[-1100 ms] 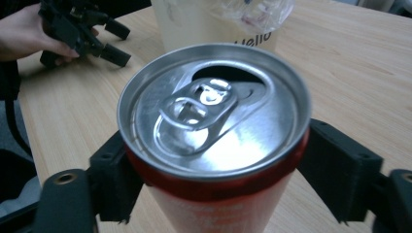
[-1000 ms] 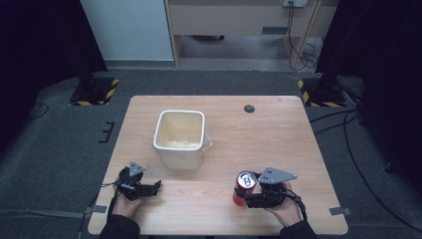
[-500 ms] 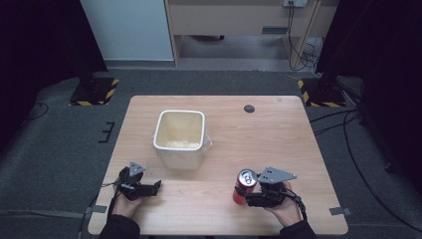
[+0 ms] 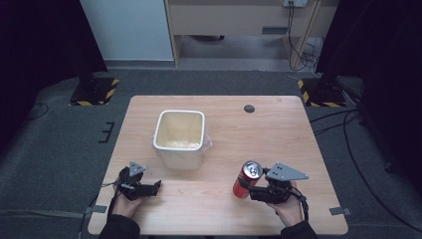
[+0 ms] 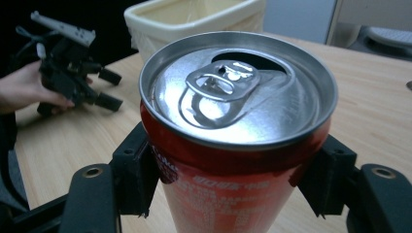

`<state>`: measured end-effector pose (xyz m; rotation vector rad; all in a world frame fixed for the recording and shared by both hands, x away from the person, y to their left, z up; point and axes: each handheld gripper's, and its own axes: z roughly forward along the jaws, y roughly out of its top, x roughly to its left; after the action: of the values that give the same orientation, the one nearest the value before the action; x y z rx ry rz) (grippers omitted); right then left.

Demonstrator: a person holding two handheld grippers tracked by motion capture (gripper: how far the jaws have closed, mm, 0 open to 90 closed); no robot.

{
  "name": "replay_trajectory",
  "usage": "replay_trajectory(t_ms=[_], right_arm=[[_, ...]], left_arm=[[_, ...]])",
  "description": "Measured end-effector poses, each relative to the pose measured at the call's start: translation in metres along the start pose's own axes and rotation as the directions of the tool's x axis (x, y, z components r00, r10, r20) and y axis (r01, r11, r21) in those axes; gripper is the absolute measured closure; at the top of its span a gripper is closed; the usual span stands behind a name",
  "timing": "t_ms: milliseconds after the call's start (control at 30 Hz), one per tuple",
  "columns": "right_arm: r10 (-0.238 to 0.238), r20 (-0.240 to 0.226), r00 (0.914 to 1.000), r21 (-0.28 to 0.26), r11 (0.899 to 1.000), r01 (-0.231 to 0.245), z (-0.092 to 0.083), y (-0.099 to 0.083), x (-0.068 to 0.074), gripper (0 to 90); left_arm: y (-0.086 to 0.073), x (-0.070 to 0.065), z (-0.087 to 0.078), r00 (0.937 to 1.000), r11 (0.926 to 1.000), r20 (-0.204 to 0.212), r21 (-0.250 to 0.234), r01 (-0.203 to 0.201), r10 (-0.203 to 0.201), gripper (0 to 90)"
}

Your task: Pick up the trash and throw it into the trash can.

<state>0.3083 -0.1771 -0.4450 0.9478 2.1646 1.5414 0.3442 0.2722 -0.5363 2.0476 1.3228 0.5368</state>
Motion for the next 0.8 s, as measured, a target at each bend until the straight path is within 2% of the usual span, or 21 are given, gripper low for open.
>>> replay_trajectory(t_ms=[167, 467, 533, 700, 800], right_arm=[[0.013, 0.008, 0.9999, -0.053, 0.999, -0.013, -0.004, 0.009, -0.001, 33.4], [0.014, 0.013, 0.9998, -0.110, 0.994, -0.012, -0.009, 0.025, -0.002, 33.5], [0.017, 0.012, 0.9998, -0.143, 0.990, -0.016, -0.010, 0.035, -0.001, 33.5], [0.013, 0.020, 0.9997, -0.168, 0.986, -0.009, -0.007, 0.047, -0.001, 33.5], [0.008, 0.024, 0.9997, -0.193, 0.981, -0.004, -0.002, 0.061, 0.001, 33.5]], left_arm=[[0.000, 0.000, 0.000, 1.0000, 1.0000, 0.000, 0.000, 0.000, 0.000, 0.0], [0.000, 0.000, 0.000, 1.0000, 1.0000, 0.000, 0.000, 0.000, 0.000, 0.0], [0.000, 0.000, 0.000, 1.0000, 1.0000, 0.000, 0.000, 0.000, 0.000, 0.0], [0.000, 0.000, 0.000, 1.0000, 1.0000, 0.000, 0.000, 0.000, 0.000, 0.0], [0.000, 0.000, 0.000, 1.0000, 1.0000, 0.000, 0.000, -0.001, 0.001, 0.0]])
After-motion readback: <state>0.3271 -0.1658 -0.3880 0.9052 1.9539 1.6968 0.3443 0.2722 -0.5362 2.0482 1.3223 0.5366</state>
